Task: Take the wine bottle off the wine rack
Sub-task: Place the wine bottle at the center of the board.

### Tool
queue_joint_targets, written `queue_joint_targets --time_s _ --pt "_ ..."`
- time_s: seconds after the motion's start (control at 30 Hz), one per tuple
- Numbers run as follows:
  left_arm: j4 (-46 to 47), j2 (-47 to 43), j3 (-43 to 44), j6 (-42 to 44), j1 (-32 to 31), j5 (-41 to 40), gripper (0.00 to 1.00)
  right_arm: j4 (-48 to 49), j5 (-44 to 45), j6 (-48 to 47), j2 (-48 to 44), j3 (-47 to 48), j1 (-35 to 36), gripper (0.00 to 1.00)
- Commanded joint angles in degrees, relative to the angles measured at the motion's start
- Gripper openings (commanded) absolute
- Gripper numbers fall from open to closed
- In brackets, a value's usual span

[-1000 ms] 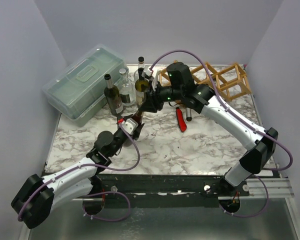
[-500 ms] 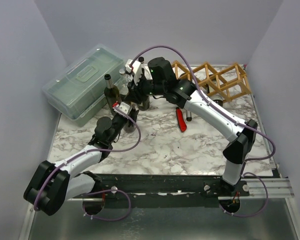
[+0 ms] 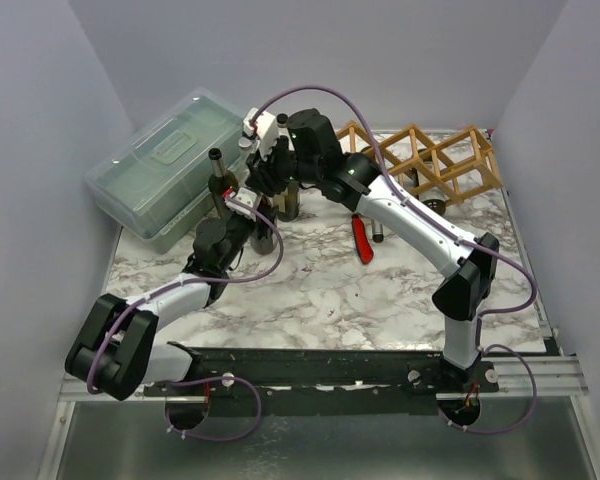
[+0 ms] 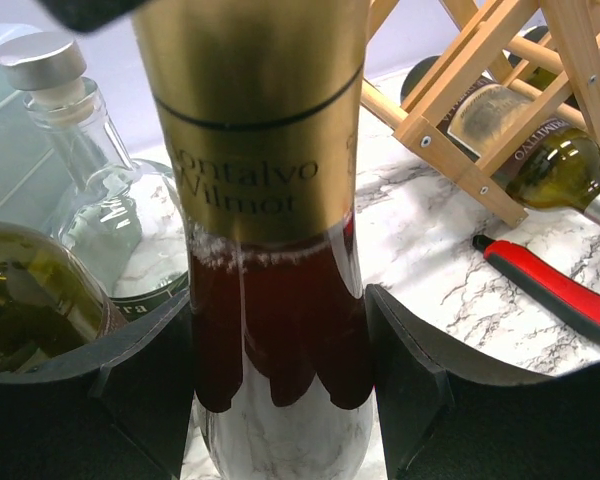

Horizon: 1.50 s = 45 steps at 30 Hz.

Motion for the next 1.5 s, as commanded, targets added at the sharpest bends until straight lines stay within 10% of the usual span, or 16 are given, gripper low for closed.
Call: queue_joint_targets --time_s 0.0,0.2,0.53,0.83,1.47 --pt "10.69 1.0 3.34 -1.67 0.81 2.15 0.0 3.63 5.82 -1.52 1.65 1.85 0.35 0.45" --pt "12.56 2.43 3.15 -2.19 1.43 2.12 0.0 3.38 6.63 -1.01 2.22 4.29 0.3 0.74" --pt "14.02 2.59 1.96 -3.28 1.7 1.57 0.01 1.12 3.1 2.89 0.82 9.41 -0.44 0.88" --pt "14.05 0.5 1.21 -4.86 1.69 0.8 0.72 -1.18 -1.54 6.06 -4.74 8.86 -2.15 0.89" --pt "0.89 -15.76 -2.13 -8.33 1.69 3.54 0.99 -7.22 -6.11 2.34 -18.6 -1.48 -4.53 0.92"
